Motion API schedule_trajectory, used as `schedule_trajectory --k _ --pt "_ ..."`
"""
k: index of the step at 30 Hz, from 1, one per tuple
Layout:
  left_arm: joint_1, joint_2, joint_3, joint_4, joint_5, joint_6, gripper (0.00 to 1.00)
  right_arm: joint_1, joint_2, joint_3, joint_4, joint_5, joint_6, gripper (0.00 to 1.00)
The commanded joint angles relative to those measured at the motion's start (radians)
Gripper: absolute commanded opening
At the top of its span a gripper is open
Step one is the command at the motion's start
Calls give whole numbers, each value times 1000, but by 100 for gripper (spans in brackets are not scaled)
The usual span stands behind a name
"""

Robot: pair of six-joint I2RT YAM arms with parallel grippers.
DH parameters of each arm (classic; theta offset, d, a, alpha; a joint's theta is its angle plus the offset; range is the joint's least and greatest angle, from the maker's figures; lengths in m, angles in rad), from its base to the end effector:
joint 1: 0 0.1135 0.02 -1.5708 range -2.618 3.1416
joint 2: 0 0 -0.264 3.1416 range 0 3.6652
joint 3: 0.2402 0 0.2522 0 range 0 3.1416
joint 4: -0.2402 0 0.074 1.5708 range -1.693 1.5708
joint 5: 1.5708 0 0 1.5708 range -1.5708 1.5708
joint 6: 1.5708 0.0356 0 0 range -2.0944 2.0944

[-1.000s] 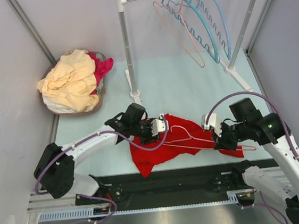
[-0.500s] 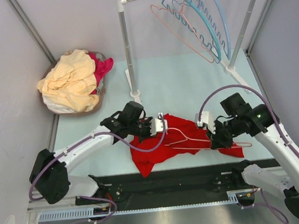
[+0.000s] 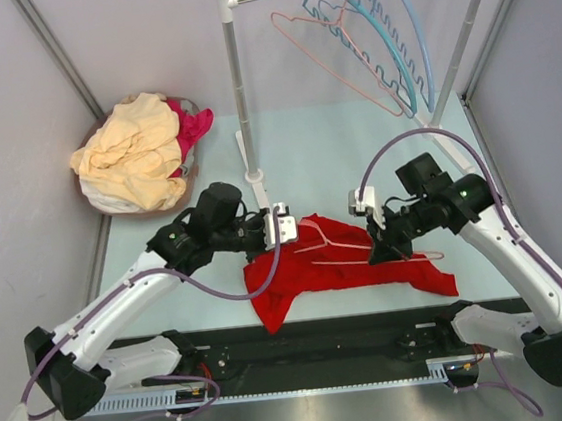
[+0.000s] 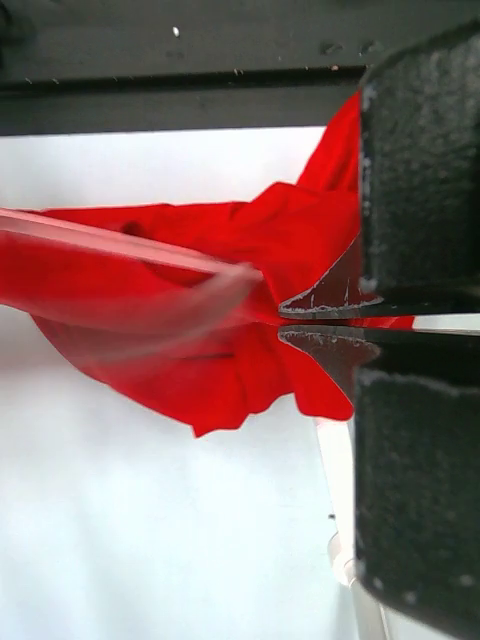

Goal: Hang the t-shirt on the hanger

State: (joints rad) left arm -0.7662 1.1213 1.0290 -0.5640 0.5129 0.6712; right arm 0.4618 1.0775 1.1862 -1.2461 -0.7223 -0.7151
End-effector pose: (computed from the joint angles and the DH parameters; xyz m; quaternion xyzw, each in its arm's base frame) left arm 0.1593 -0.1776 0.3244 0.6557 0.5795 -0.2476 0.4158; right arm 0.1455 0.0987 0.3408 -0.5703 0.7178 0.3169 0.2431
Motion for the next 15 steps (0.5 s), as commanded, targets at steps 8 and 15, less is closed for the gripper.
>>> schedule_trajectory --k 8,15 --pt "-10 -104 68 -108 42 16 0 34 75 56 226 -101 32 0" --pt "-15 -78 95 -40 70 -48 0 93 33 -22 457 -169 138 0"
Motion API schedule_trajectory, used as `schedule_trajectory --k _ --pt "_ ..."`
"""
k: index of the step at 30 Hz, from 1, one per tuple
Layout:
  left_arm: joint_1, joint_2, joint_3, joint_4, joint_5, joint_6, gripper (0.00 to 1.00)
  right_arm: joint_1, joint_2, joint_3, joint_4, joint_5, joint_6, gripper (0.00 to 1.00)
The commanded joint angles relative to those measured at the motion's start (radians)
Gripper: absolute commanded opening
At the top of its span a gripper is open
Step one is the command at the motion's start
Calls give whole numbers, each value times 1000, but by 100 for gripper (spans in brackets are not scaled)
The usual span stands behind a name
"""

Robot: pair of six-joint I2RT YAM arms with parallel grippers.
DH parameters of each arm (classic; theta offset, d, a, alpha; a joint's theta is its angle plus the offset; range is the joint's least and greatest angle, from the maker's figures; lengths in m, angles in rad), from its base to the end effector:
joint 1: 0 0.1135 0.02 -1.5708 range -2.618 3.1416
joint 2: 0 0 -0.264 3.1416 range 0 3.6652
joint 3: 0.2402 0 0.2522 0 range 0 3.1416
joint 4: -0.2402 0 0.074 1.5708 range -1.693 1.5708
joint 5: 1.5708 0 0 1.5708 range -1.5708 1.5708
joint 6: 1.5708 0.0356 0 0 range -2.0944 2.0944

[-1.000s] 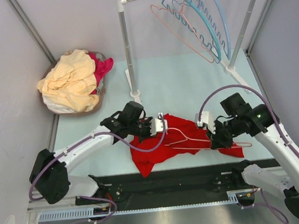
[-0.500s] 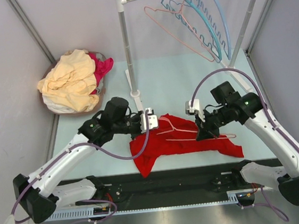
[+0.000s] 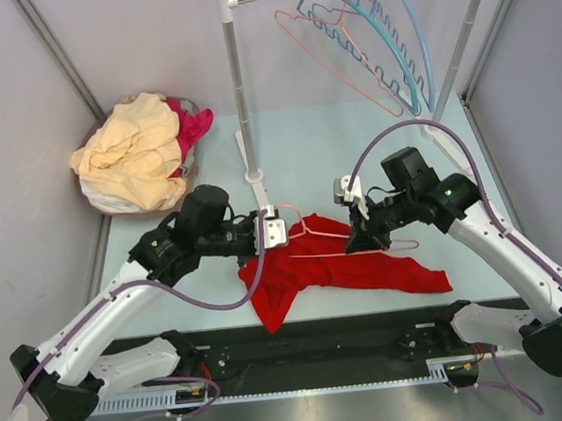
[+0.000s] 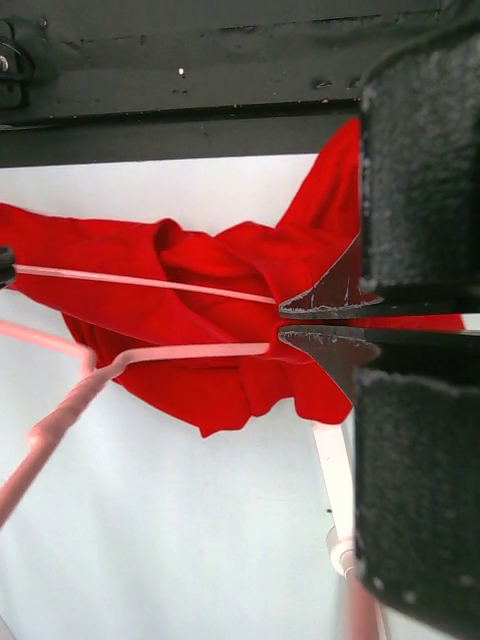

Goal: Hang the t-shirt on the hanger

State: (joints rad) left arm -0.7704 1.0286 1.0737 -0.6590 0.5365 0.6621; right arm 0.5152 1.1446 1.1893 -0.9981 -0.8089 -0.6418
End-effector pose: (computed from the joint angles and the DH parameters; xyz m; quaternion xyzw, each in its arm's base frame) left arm 0.1389 -0.1602 0.3504 0.6540 0.5655 -0.2590 0.4306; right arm 0.1700 0.1259 0.3444 -0.5790 0.6680 0.3565 0.3025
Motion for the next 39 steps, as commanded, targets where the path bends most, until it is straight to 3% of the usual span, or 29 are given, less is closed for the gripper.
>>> schedule_trajectory --k 1,6,11,12,15,24,31,39 --pt "-12 27 63 56 63 -47 1 49 -34 -45 240 -85 91 0" --pt "-15 13 60 69 62 -65 8 101 1 -60 371 -102 148 0" --pt "16 -128 -9 42 -42 -18 32 75 -19 -77 392 -122 137 0" --pt "31 -154 -29 35 -44 -6 42 66 -35 -83 385 -125 131 0" --pt "123 -225 -61 -5 -56 51 53 63 -65 -106 375 -133 111 0" --pt "252 -225 -81 -109 -17 241 63 69 -66 -117 371 -142 80 0" --pt "252 -150 -119 -145 61 335 59 77 -63 -112 384 -128 77 0" --pt "183 -29 -67 -7 161 173 35 138 -5 -80 426 -107 70 0"
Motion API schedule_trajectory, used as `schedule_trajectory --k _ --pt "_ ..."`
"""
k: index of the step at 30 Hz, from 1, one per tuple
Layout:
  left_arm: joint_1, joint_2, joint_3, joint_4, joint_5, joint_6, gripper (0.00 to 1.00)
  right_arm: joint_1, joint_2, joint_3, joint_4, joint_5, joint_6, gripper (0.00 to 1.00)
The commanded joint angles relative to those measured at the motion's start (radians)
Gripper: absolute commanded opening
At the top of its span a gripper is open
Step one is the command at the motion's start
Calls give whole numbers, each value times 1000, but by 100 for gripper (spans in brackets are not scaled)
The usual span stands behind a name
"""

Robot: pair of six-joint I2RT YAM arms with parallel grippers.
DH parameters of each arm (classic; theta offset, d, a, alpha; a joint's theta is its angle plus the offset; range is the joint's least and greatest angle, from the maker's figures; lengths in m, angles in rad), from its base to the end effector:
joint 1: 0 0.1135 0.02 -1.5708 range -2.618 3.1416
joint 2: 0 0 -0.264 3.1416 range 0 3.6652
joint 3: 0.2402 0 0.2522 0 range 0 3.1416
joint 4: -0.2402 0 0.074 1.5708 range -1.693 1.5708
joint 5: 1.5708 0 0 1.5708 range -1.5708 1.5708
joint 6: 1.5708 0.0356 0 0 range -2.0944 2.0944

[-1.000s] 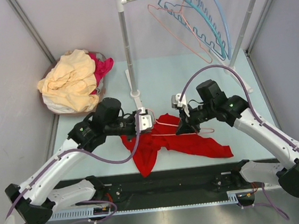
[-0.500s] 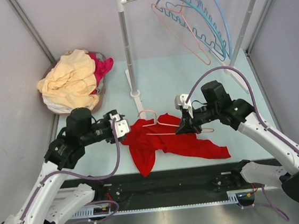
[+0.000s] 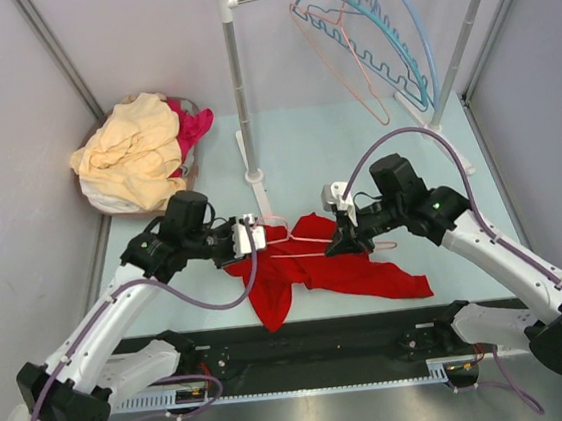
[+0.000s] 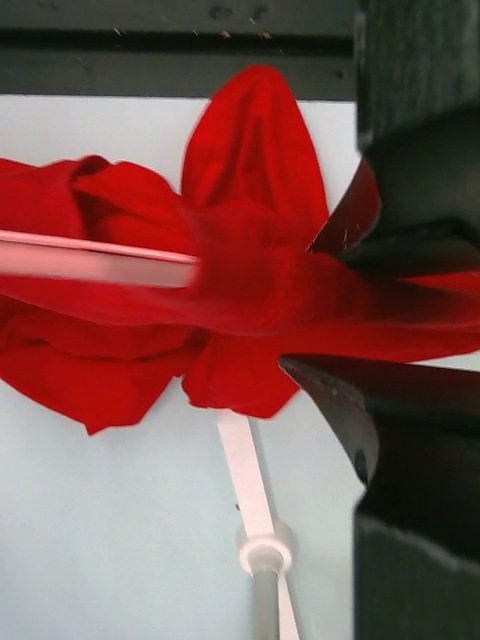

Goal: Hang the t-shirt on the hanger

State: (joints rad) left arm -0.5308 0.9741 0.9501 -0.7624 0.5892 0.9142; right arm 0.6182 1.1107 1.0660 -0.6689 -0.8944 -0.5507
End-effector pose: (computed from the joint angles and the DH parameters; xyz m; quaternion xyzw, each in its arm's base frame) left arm 0.1548 -0.1138 0.3127 0.6680 0.5899 -0.1937 0.4102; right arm 0.1656 0.1518 0.3360 -0.6024 0.5848 0.4057 0.3612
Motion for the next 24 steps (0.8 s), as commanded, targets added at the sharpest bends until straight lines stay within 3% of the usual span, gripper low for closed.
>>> schedule_trajectory --k 1,4,5,9,10,12,13,15,16,20,24 --pt "-79 28 59 133 107 -98 33 40 41 51 116 -20 -18 0" --pt "-162 18 55 210 90 -168 22 51 81 77 173 -17 8 0" --pt "-175 20 56 225 90 -210 14 49 90 83 187 -15 17 0" --pt "-187 21 58 285 84 -325 2 46 130 124 262 32 75 0" --pt "-187 18 53 322 68 -354 0 37 135 130 276 52 101 6" --pt "-179 12 33 385 -4 -458 0 8 136 138 308 115 220 21" --pt "-170 5 24 409 -28 -495 0 -30 130 135 319 147 266 44" --pt "-137 -5 -8 466 -86 -607 0 -80 103 117 339 227 368 74" --pt "-126 -8 -14 478 -136 -635 0 -130 74 100 339 257 441 99" --pt "-87 -25 -45 529 -236 -758 0 -208 -20 69 270 371 524 100" --pt "-87 -6 -34 534 -314 -821 0 -158 -98 19 198 563 584 96"
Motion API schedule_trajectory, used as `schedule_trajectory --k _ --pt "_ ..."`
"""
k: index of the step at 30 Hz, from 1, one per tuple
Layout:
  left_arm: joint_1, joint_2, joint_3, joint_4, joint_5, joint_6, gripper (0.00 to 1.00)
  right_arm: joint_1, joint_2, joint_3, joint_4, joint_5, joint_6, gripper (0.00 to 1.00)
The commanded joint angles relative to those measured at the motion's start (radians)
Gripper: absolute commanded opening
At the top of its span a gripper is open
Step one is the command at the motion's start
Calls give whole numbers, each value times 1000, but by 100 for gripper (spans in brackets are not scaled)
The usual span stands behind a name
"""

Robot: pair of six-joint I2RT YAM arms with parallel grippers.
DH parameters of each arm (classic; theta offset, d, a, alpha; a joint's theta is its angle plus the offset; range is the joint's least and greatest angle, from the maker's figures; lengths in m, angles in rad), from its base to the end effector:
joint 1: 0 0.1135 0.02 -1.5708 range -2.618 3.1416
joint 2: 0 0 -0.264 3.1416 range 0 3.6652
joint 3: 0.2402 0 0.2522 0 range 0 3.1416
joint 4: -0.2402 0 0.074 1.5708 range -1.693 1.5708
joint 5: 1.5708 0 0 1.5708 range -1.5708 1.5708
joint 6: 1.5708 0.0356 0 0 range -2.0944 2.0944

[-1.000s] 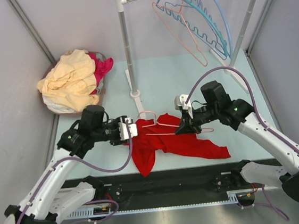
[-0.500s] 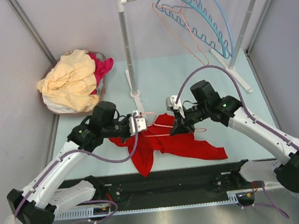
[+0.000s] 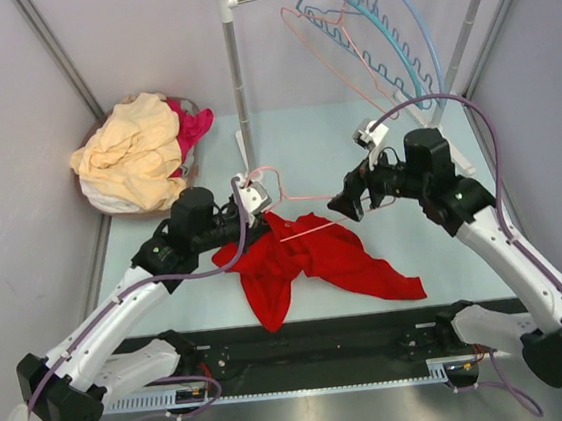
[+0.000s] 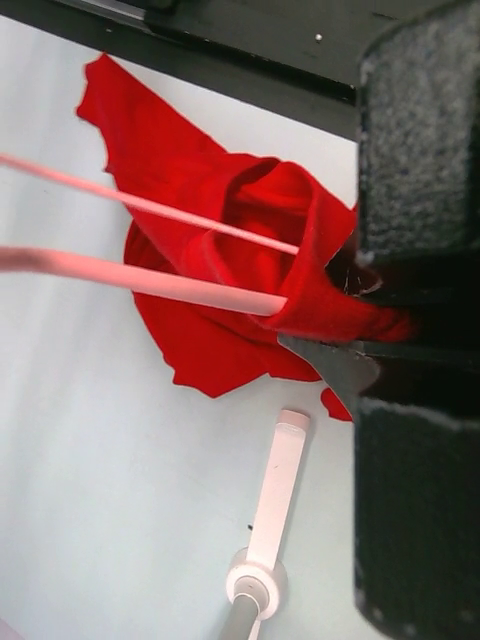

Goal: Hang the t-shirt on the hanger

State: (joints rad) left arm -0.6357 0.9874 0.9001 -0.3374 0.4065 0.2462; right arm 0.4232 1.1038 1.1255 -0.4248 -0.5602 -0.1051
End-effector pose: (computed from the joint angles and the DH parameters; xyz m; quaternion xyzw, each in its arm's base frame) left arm 0.1695 -0.1426 0.3283 0.4502 0.6975 -0.2692 0.4882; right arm 0.2116 0.1160 0.3737 -0.3564 0.7342 0.3116 0.4865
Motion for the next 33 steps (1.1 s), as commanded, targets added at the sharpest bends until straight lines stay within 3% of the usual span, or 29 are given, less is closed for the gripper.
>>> schedule_trajectory --k 1,4,6,11,14,19,22,25,28,31,33 --pt "18 -18 17 107 -138 -166 0 66 -100 -56 -54 261 157 95" --pt "18 -18 19 120 -158 -197 0 185 -102 -105 -43 418 260 94" --pt "18 -13 23 120 -164 -209 0 297 -58 -116 -16 622 323 93" --pt "18 4 36 95 -195 -225 0 316 -41 -79 73 680 260 96" --pt "18 -19 14 95 -169 -193 0 209 -71 -41 81 570 164 97" --pt "24 -38 -1 77 -172 -150 0 -97 -127 11 43 320 44 100" --pt "27 -38 0 72 -221 -171 0 -211 -131 40 5 240 38 100" --pt "27 -26 19 75 -268 -215 0 -248 -136 74 -57 149 71 100" --pt "27 -1 51 71 -288 -269 0 -167 -156 50 -132 164 149 100" --pt "27 8 62 78 -270 -297 0 84 -197 -67 -82 355 191 99" --pt "27 14 66 81 -253 -306 0 252 -188 -139 38 463 214 97"
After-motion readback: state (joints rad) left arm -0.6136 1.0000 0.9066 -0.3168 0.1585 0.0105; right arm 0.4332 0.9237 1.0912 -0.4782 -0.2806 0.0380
